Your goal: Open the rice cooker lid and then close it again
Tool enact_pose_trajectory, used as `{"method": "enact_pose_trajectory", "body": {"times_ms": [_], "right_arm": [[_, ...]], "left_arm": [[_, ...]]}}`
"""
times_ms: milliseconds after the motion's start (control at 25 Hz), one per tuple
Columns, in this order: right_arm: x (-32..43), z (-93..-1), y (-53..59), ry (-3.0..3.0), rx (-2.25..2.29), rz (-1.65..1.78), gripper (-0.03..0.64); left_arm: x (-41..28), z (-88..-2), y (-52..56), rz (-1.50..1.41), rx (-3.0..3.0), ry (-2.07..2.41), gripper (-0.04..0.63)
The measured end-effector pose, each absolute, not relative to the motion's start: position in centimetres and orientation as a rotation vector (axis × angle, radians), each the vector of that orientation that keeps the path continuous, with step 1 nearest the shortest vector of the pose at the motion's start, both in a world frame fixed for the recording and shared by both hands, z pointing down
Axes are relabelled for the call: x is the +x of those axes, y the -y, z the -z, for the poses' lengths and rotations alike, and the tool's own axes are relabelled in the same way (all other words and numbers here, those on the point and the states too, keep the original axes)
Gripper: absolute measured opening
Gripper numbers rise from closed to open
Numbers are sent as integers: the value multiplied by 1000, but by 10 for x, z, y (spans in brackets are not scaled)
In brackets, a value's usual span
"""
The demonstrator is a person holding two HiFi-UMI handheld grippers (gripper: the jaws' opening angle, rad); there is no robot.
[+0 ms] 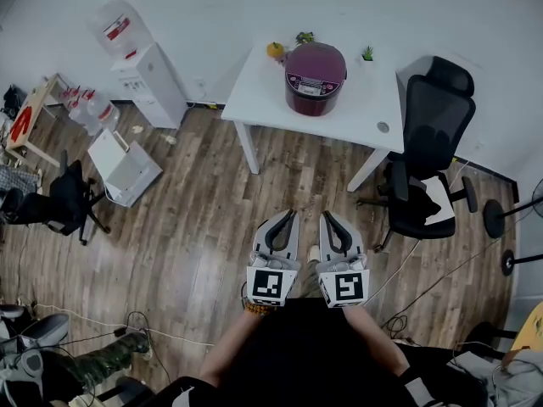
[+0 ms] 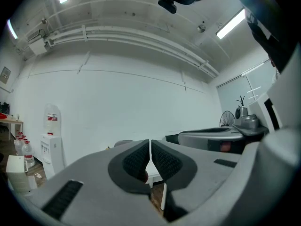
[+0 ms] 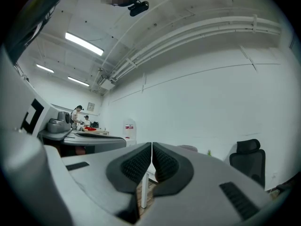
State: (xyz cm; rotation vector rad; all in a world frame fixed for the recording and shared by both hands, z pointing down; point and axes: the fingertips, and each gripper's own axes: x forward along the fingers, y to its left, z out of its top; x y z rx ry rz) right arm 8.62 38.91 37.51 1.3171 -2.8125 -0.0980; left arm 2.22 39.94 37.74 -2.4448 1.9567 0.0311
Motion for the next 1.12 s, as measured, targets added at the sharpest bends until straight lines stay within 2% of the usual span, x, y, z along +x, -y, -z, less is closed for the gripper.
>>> {"method": "enact_pose_trajectory", "body": {"times_ms": [560, 1120], "right_arm": [[129, -366, -302, 2770, 1387, 69, 29], [152, -383, -208, 2794, 1265, 39, 29]], "left_arm": [[63, -372, -318, -24, -2510, -1914, 34], [86, -392, -232, 52, -2481, -2006, 32]]}}
